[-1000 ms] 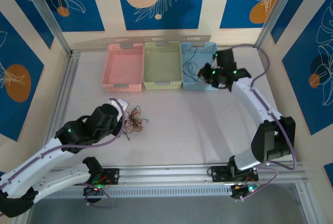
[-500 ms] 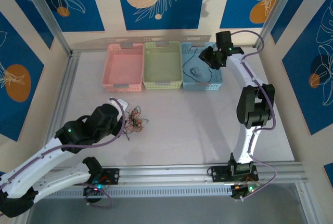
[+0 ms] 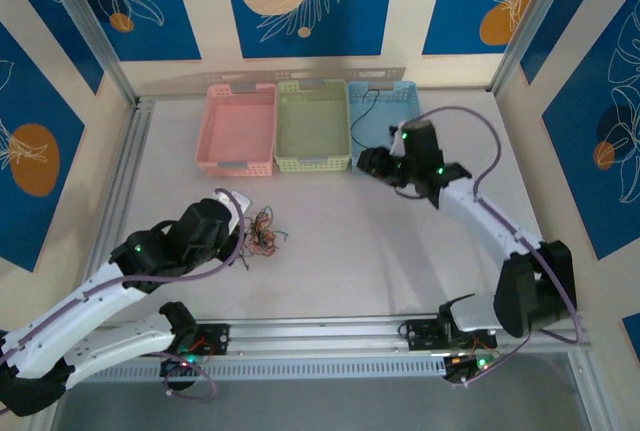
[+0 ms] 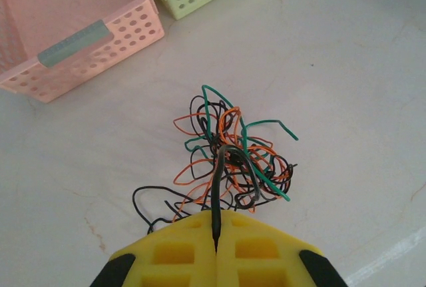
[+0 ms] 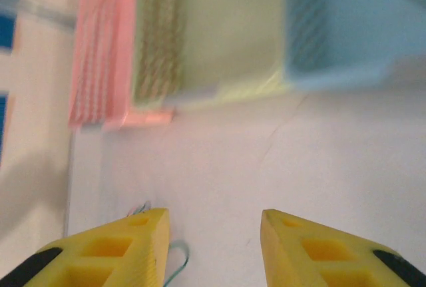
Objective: Untangle the cables
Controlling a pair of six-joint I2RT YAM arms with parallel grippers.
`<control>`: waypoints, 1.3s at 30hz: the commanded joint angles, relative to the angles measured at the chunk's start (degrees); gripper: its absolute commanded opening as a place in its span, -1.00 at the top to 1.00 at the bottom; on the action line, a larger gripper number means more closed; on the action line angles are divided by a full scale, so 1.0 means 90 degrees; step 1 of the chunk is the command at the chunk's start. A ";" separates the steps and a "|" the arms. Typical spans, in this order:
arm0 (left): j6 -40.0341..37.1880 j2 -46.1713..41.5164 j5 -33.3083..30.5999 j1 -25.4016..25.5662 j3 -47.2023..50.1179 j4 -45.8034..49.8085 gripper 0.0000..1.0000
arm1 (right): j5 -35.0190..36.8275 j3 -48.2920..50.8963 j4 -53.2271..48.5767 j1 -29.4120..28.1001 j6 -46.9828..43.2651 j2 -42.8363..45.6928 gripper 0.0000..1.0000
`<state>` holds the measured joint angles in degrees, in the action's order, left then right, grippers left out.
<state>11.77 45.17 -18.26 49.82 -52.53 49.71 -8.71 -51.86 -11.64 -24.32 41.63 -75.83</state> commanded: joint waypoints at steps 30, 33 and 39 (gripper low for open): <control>0.3258 -0.0444 0.0657 -0.0057 0.2576 -0.1374 1.00 | -0.0228 0.0122 0.1683 -0.2171 0.1267 -0.2790 0.19; 0.3248 -0.0463 0.0609 -0.0055 0.2590 -0.1372 1.00 | -0.0271 -0.0030 0.1603 -0.2152 0.1209 -0.2957 0.32; 0.3243 -0.0501 0.0574 -0.0057 0.2639 -0.1323 1.00 | -0.0002 -0.0188 0.1212 -0.2019 0.1025 -0.2801 1.00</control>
<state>40.21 41.30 -13.50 49.82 -29.95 37.67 -10.39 -52.53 2.17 -43.38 51.96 -102.78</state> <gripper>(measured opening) 0.065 0.049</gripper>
